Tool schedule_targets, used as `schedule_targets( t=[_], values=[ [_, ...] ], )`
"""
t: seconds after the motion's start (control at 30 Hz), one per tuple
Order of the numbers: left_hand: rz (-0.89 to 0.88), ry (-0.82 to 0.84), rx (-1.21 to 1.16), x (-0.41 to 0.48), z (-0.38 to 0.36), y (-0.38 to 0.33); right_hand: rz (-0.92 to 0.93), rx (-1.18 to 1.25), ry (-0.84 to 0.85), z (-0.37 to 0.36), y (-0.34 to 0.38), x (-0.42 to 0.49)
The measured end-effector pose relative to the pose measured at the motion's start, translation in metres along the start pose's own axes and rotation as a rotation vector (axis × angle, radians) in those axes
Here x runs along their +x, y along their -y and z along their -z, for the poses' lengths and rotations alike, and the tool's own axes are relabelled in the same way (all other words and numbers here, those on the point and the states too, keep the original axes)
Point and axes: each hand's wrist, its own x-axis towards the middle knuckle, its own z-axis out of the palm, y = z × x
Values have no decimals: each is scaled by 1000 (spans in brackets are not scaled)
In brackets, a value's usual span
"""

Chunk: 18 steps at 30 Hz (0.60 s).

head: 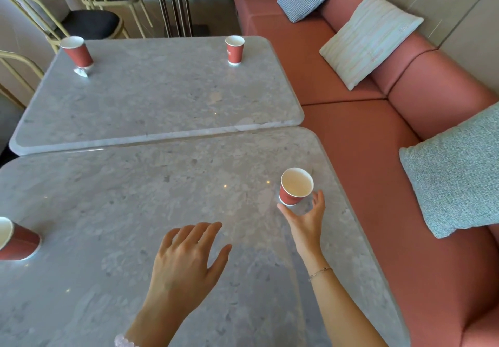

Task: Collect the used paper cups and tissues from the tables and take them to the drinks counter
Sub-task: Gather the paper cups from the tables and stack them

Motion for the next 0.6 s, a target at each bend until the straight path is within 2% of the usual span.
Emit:
schedule_targets(
  t=[0.2, 0.4, 0.6],
  values=[
    [3, -17, -15, 1, 1, 5, 63, 98, -33, -17, 1, 15],
    [11, -8, -11, 1, 3, 8, 34, 142, -97, -24, 4, 26],
    [17, -17, -6, 4, 7, 9, 106, 166, -78, -17, 18, 18]
  ],
)
